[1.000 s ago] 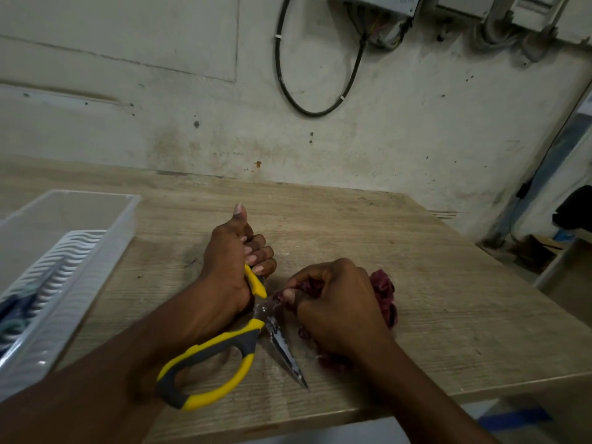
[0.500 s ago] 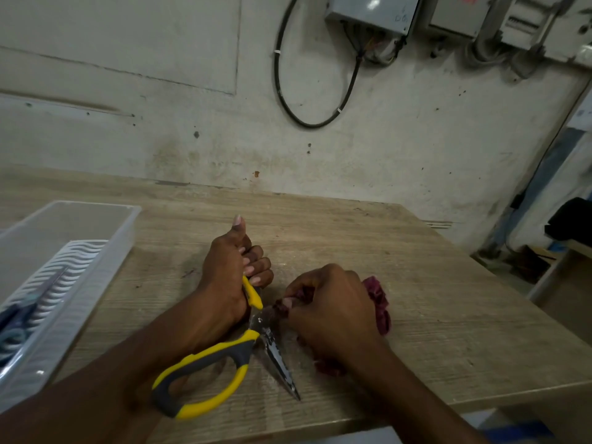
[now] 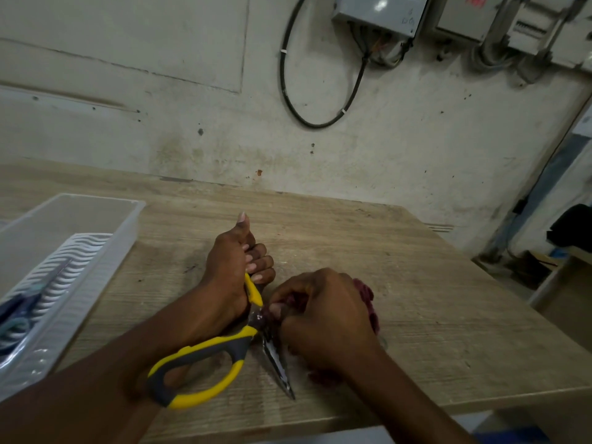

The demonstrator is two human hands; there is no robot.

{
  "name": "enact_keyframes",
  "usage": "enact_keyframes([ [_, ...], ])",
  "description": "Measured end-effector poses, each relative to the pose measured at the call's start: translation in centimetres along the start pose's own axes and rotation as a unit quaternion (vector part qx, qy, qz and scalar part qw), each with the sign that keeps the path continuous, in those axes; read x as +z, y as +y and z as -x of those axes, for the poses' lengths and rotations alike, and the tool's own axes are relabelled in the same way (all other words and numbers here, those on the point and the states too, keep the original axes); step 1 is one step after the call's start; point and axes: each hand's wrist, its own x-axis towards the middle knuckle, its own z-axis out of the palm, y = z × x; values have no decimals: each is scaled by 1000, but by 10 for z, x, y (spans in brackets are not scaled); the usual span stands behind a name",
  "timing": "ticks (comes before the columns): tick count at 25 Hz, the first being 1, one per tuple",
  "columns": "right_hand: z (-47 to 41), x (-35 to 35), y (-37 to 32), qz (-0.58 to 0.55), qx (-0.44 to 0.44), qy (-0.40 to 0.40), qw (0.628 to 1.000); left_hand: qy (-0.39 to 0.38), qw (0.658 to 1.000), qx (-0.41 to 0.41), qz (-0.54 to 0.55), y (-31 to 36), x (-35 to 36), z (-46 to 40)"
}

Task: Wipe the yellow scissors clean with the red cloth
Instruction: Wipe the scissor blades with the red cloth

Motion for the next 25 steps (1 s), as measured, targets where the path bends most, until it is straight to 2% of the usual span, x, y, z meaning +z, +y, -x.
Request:
enact_keyframes([
  [2,-3,-2,2,22,23,13,999,-1,1000,-6,3,-1,1,2],
  [5,1,1,0,-23,-3,13,1000,-2,1000,1,0,0,-1,1],
  [12,14,3,1,-25,-36,7,999,3,1000,7,-5,0,0,0],
  [16,-2,-5,15,54,35,1,998,-1,1000,-1,-3,-1,-1,0],
  [19,-12,-10,18,80,57,0,995,-14,1000,-4,3,-1,-3,0],
  [23,-8,-40,39,-110,125,51,985,-92,994,-41,41,2,-1,-4],
  [25,0,-44,51,-127,90,53,986,-129,989,-64,33,2,-2,-4],
])
